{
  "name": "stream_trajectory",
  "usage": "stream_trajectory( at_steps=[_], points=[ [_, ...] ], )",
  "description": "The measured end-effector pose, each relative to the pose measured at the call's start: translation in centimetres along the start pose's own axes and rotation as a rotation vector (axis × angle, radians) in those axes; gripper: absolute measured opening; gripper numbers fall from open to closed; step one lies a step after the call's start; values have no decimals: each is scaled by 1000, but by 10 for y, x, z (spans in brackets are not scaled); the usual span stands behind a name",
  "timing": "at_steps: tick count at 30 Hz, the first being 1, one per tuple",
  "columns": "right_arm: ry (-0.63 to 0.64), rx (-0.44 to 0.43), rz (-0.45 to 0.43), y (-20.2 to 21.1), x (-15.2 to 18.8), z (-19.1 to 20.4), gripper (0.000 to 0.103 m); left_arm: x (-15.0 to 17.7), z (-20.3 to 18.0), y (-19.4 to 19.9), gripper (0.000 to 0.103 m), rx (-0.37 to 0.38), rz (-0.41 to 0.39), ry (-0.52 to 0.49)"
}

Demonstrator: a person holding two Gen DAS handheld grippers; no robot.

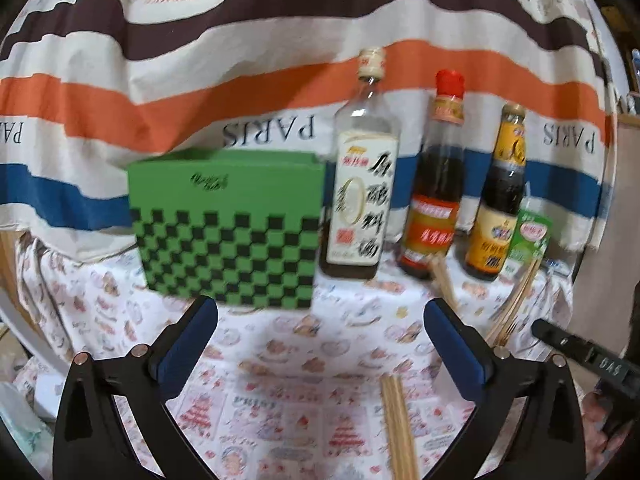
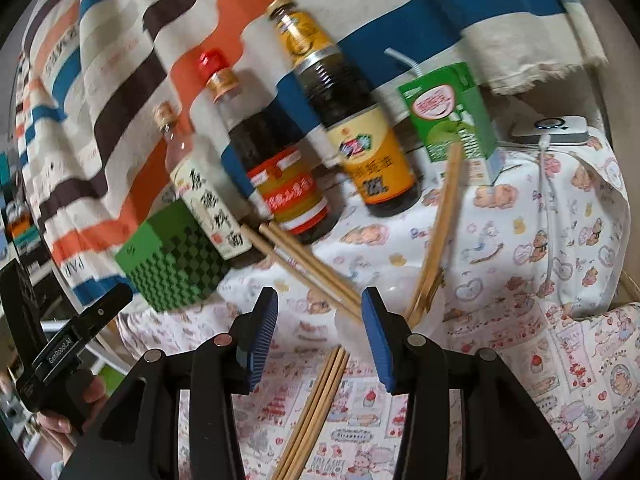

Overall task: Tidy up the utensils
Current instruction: 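Lower both chopsticks into the clear cup and open both grippers, then move both grippers back over the remaining chopsticks on the cloth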

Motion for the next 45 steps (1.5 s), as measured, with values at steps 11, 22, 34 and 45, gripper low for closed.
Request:
stream_trajectory(
  at_steps=[11,22,34,45],
  points=[
    [58,31,83,-17,18,11,52,65,9,-36,102,20,196,-35],
    [57,119,198,-51,47,-1,51,115,10,-60,102,3,376,-33],
    [95,175,381,-78,87,-1,51,130,17,-65,102,-81,428,-63],
    [160,255,618,-93,146,16,39,109,42,-49,102,-175,345,-36]
  ],
)
Point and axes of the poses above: each gripper's, at about its wrist camera, not at the fingertips, and y roughly against the way its jaws point, z to its left, x to its underside, the point moved 10 cm from there along -y, roughly the way its jaws point, and after that the axes turned 3 degrees about z, right-handed, at the moved point
